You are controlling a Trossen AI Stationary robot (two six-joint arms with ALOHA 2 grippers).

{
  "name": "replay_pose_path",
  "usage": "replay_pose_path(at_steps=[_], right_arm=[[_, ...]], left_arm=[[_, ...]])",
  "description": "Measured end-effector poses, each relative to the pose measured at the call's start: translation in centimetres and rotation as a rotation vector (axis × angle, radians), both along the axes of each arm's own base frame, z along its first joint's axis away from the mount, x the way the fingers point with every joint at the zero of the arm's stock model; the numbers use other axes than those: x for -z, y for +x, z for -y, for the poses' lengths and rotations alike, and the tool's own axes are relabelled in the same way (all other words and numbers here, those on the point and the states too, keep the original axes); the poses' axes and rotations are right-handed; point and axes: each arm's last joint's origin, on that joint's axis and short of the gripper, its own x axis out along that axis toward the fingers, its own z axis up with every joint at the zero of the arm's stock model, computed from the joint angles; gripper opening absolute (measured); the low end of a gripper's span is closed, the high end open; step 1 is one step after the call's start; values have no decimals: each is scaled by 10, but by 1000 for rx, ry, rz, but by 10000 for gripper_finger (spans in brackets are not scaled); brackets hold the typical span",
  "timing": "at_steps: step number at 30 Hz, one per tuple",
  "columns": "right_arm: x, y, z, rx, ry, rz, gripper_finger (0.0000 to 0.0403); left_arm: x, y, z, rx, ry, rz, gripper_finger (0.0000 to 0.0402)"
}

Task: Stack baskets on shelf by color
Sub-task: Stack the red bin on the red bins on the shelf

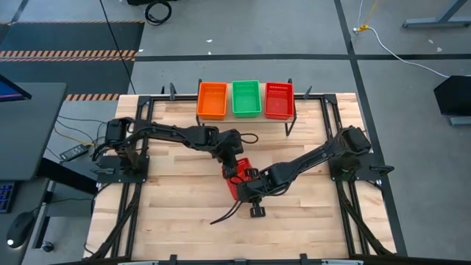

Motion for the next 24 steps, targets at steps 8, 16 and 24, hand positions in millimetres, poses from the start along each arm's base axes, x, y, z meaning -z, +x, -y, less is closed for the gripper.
replay_pose_path(at_steps=[8, 16, 24], right_arm=[[-31, -13, 4, 11, 32, 39, 4], [-43, -29, 9, 55, 53, -45, 2], [-122, -78, 30, 174, 27, 148, 1]], left_arm=[[-53, 0, -1, 6, 24, 147, 60], [-133, -7, -10, 7, 115, 241, 140], [-194, -14, -7, -37, 166, 349, 166]])
